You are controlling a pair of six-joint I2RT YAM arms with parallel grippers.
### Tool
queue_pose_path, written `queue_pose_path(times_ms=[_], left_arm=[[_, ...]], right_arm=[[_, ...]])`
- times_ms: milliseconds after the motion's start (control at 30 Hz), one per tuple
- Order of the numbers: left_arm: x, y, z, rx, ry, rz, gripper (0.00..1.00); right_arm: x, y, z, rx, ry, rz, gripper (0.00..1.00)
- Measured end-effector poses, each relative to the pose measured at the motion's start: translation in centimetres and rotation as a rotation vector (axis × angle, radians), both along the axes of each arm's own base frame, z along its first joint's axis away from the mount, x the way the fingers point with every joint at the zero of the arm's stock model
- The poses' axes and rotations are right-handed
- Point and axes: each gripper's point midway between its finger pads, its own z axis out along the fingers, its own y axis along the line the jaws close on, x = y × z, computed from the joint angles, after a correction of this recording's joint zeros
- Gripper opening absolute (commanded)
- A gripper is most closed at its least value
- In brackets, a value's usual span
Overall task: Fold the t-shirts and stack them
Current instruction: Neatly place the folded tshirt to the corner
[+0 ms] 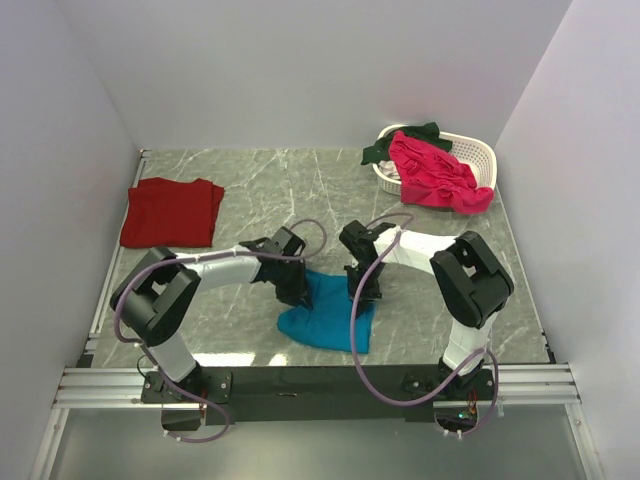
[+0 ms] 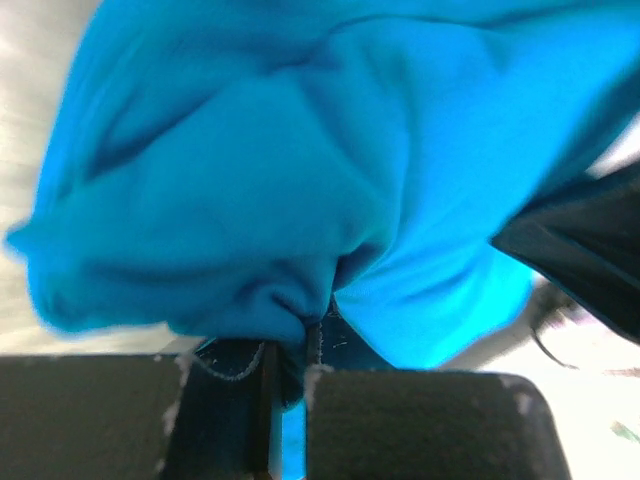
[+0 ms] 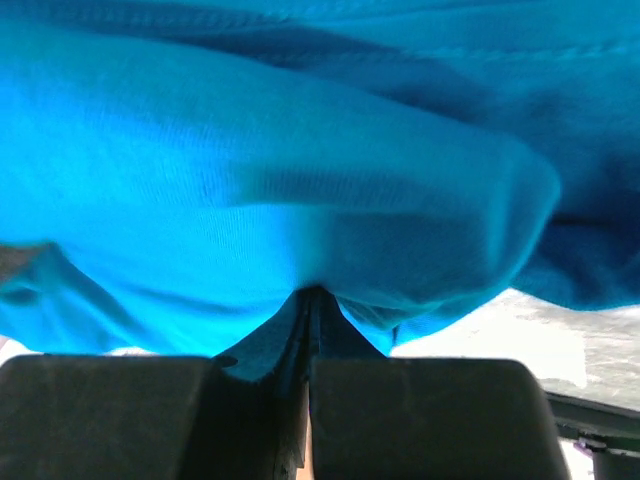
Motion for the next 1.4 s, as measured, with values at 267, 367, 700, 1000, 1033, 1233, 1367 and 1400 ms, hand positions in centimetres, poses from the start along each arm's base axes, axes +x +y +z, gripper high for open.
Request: queue_pose_path(times_ms=[267, 367, 700, 1000, 1033, 1233, 1367, 1400], left_arm=[[7.1, 7.8, 0.8, 0.289, -0.154, 0.090, 0.00], [9.3, 10.5, 1.6, 0.391, -0.199, 0.109, 0.00], [15.9, 14.5, 5.8, 0.564, -0.323, 0.090, 0.00], [24.0, 22.6, 12.1, 0.631, -0.431, 0.221, 0.00], [24.7, 23.6, 12.8, 0.637, -0.444, 0.236, 0.00], [27.6, 29.0, 15.5, 0.667, -0.484, 0.316, 0.00], [28.6, 31.5, 16.4, 0.659, -0.491, 0.344, 0.00], [28.7, 32.1, 16.6, 0.654, -0.492, 0.352, 0.00]], right_arm=[[4.1, -1.0, 0.6, -0.032, -0.140, 0.002, 0.24], [5.0, -1.9, 1.0, -0.060, -0.170, 0.012, 0.48], [8.5, -1.1, 5.3, 0.018, -0.310, 0.055, 0.57], [8.8, -0.9, 5.8, 0.057, -0.317, 0.083, 0.57], [8.7, -0.8, 5.8, 0.062, -0.315, 0.084, 0.57], [7.9, -0.8, 4.9, 0.076, -0.288, 0.086, 0.57], [7.6, -1.0, 4.6, 0.072, -0.278, 0.087, 0.57], [7.6, -1.0, 4.6, 0.072, -0.278, 0.087, 0.57]])
